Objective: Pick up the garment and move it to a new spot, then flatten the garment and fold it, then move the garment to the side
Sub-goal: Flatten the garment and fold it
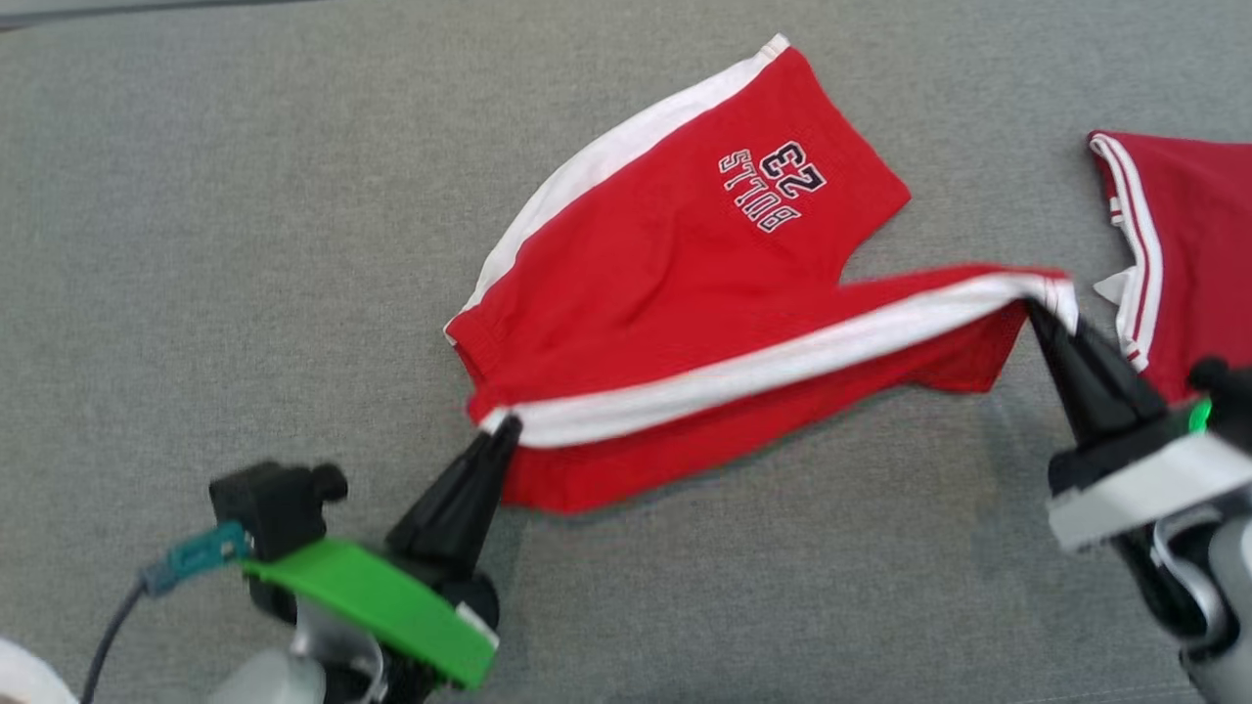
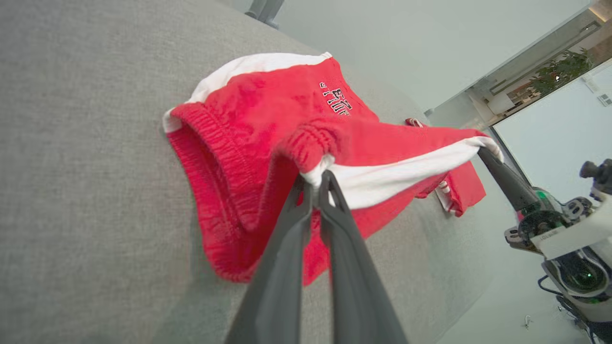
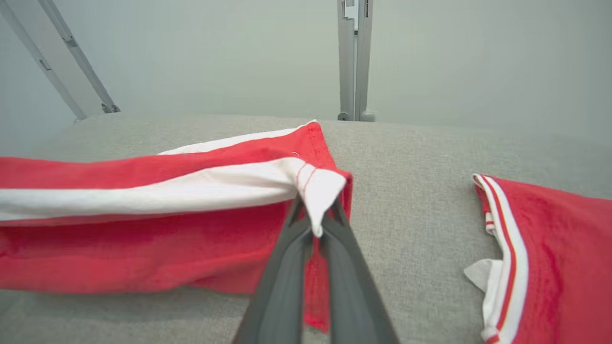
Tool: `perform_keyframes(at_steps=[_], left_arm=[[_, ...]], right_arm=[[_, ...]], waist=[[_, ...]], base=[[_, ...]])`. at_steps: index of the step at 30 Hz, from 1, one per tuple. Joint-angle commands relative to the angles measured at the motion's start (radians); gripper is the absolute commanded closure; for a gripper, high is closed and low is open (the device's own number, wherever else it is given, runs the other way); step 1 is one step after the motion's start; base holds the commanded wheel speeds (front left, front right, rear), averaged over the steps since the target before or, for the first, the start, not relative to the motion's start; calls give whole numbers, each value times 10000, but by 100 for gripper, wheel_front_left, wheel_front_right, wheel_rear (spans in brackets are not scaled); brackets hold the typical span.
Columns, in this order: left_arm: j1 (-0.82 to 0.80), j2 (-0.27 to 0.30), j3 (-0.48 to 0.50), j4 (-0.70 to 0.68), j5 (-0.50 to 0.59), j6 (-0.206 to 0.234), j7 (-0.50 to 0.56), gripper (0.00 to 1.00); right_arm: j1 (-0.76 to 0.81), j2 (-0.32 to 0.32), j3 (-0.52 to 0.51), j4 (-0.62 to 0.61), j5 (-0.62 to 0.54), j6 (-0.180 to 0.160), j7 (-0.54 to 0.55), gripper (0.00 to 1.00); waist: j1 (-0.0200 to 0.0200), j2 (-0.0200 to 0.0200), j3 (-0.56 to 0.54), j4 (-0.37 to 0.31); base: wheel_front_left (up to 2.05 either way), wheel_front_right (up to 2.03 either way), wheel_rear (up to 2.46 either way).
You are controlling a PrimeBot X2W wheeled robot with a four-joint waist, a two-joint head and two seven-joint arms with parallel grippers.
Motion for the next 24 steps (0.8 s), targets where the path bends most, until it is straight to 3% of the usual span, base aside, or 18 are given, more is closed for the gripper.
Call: perform_keyframes(at_steps=[1,8,13,19,24], left_arm=[[-696,-324,150,197,-169,-5,150,100],[-3012,-1162,118,1904,370,361,672,100],[-3982,-1759,-55,2879,252,29,831,100],[-4892,-2317,-71,3930,434,14,747,100],[-5097,-2407,-42,4337,502,26,635,100]], right_arm=[[-864,-99,117,283,271,-14,147,100],[-4237,-680,1360,2390,890,-11,793,100],[-5808,-989,2016,3637,1206,-11,800,100],[-7326,-1295,2892,4682,1530,-11,1082,100],[-8328,-1355,3597,5222,1671,-11,1088,100]], waist=[[1,0,921,739],[1,0,1678,1369],[1,0,1977,1616],[1,0,2290,1693],[1,0,2467,1670]], base=[[0,0,0],[0,0,0],[0,0,0],[0,0,0],[0,0,0]])
